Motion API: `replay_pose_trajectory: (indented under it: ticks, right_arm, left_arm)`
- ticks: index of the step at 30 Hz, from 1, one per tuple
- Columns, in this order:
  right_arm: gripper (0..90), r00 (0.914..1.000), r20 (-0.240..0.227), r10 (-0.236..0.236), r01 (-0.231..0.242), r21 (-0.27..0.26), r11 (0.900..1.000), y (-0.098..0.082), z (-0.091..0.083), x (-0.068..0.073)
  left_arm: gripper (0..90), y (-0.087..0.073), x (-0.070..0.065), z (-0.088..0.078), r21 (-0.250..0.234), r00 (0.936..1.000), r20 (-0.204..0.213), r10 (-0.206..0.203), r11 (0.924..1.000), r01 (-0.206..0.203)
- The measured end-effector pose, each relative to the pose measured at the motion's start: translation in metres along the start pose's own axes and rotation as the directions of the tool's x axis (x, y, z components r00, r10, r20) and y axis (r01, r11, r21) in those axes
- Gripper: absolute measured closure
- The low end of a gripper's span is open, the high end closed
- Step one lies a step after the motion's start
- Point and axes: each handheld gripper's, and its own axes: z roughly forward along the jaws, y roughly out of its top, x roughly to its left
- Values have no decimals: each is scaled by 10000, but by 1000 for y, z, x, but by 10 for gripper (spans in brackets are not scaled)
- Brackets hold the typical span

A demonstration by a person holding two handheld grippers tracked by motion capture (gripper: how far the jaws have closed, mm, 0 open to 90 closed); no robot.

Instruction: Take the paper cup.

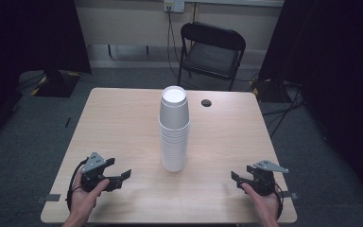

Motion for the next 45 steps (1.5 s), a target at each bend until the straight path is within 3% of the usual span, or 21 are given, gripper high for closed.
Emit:
replay_pose_trajectory:
  ticks: [3, 9, 11, 12, 15, 17, 25, 27, 29, 31, 39, 45]
  right_arm:
    - [274, 9998, -138, 106, -104, 147, 9998, -1, 3, 0]
    - [296, 9998, -199, 22, -25, -114, 9999, 2, 1, 1]
    - [296, 9996, -265, -5, 2, -114, 9999, 2, 2, 1]
    - [295, 9994, -242, -239, 238, -25, 9997, 2, 4, 2]
    - [295, 9988, -443, -196, 197, 19, 9998, 2, 5, 2]
    - [301, 9983, -515, -270, 271, 15, 9996, 3, 4, 4]
    - [293, 9967, -786, -218, 221, 36, 9997, 4, 3, 12]
    - [292, 9969, -747, -260, 262, 19, 9997, 4, 3, 12]
    - [292, 9970, -749, -217, 220, 24, 9998, 5, 3, 11]
    - [295, 9979, -628, -169, 166, -61, 9998, 6, 3, 9]
    - [294, 9975, -687, -187, 185, -29, 9998, 6, 4, 11]
    - [299, 9969, -782, -73, 77, 40, 10000, 4, 4, 10]
  left_arm:
    - [169, 0, 1, -1, -43, 9999, 34, -110, 9999, 110]
    - [169, 1, 3, 4, -16, 9993, 137, -342, 9994, 342]
    - [169, 1, 4, 4, 35, 9998, 43, -206, 9998, 206]
    - [169, 1, 3, 4, 58, 9999, 17, -172, 9998, 172]
    - [174, 2, 1, 1, -15, 9998, 147, -117, 9999, 117]
    - [179, 4, -4, -1, 24, 9992, 354, 168, 9999, -169]
    - [207, 14, -21, -11, -347, 9978, 592, 298, 9990, -278]
    - [206, 21, -26, -12, -613, 9965, 774, 320, 9977, -273]
    - [206, 24, -27, -12, -640, 9967, 705, 396, 9973, -351]
    - [206, 35, -30, -8, -707, 9947, 938, 416, 9969, -350]
    - [197, 60, -33, -4, -990, 9931, 1037, 555, 9941, -452]
    - [167, 79, -38, -8, -1499, 9901, 1213, 705, 9873, -519]
